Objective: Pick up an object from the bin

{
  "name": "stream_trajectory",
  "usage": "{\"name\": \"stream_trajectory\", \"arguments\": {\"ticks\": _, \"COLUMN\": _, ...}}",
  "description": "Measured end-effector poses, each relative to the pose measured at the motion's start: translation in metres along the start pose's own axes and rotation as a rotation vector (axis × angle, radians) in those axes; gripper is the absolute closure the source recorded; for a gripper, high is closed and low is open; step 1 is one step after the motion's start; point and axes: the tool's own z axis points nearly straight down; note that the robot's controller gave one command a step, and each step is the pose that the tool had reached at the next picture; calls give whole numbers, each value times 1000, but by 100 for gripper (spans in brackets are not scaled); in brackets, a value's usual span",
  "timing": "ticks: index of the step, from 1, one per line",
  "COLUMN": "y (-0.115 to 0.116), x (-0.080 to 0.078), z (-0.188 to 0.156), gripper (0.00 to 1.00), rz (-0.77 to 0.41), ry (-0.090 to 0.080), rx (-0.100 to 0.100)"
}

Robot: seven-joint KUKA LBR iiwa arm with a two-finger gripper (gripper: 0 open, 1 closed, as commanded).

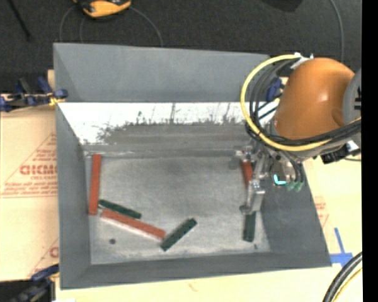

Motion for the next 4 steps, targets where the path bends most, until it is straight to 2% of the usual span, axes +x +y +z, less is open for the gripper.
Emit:
{"name": "stream_trajectory", "arguments": {"ticks": 1, "y": 0, "x": -1, "z": -3, "gripper": 0, "rz": -1, "ry": -7, "rx": 1}}
{"name": "stream_trajectory", "arguments": {"ticks": 2, "y": -14, "x": -3, "z": 49, "gripper": 0, "rz": -15, "ry": -14, "rx": 2}}
{"name": "stream_trajectory", "arguments": {"ticks": 3, "y": -37, "x": -30, "z": 98, "gripper": 0, "rz": 13, "ry": -12, "rx": 0}}
{"name": "stream_trajectory", "arguments": {"ticks": 4, "y": -65, "x": -17, "z": 126, "gripper": 0, "rz": -153, "ry": -6, "rx": 1}}
